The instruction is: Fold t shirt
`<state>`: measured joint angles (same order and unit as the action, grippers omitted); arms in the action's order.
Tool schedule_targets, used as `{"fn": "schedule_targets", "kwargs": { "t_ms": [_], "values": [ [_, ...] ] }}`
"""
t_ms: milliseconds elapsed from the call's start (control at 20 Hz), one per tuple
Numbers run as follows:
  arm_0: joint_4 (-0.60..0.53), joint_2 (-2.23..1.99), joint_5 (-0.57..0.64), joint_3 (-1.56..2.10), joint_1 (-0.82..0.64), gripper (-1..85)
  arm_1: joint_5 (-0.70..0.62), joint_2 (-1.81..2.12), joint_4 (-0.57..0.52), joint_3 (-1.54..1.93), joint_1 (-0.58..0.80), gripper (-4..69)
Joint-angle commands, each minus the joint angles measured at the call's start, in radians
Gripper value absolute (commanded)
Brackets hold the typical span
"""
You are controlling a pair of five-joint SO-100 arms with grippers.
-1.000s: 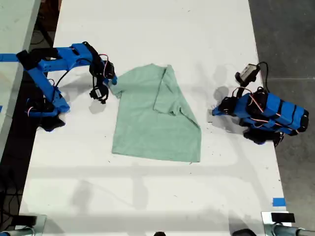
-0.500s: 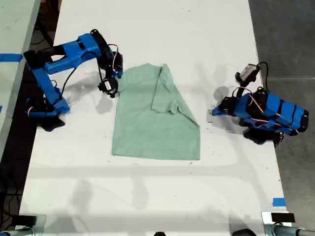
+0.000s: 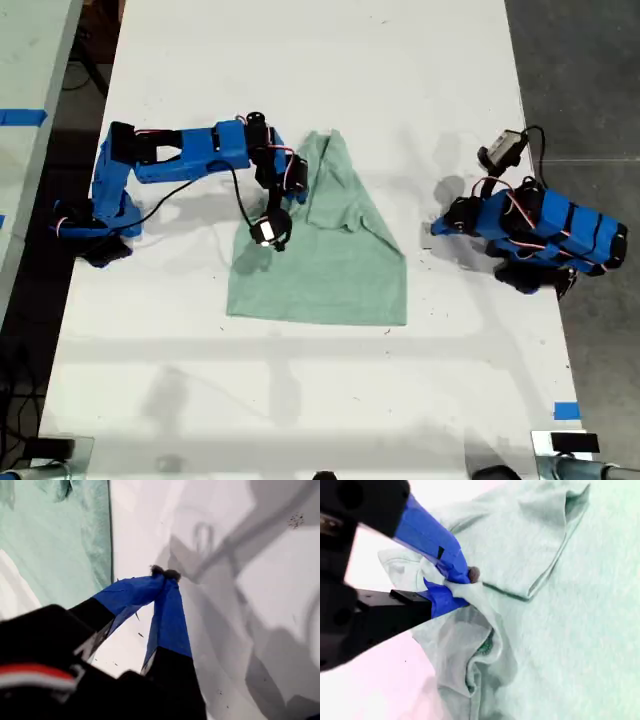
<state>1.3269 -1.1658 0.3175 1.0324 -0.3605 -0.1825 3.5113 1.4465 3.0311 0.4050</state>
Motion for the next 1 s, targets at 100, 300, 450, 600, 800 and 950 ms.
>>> {"fn": "schedule_targets", "kwargs": {
  "t_ms": [100, 300, 450, 600, 800, 950],
  "values": [
    [-0.044, -0.021, -0.064, -0.054, 0.044, 28.9, 0.006, -0.003, 0.005, -0.003, 0.003, -1.9],
    [0.028, -0.181, -0.025, -0.018, -0.003, -0.1, 0.006, -0.003, 0.005, -0.003, 0.002, -1.9],
    [0.075, -0.534, 0.009, 0.1, -0.015, -0.1, 0.006, -0.003, 0.005, -0.003, 0.002, -1.9],
    [0.014, -1.006, 0.015, 0.468, -0.005, -0.1, 0.006, -0.003, 0.005, -0.003, 0.002, -1.9],
    [-0.308, -1.683, -0.158, 1.399, 0.098, -0.2, 0.006, -0.003, 0.005, -0.003, 0.002, -1.9],
    [-0.476, -2.273, -0.255, 1.996, 0.187, -0.2, 0.009, -0.003, 0.005, -0.003, 0.002, -1.9]
  ]
}}
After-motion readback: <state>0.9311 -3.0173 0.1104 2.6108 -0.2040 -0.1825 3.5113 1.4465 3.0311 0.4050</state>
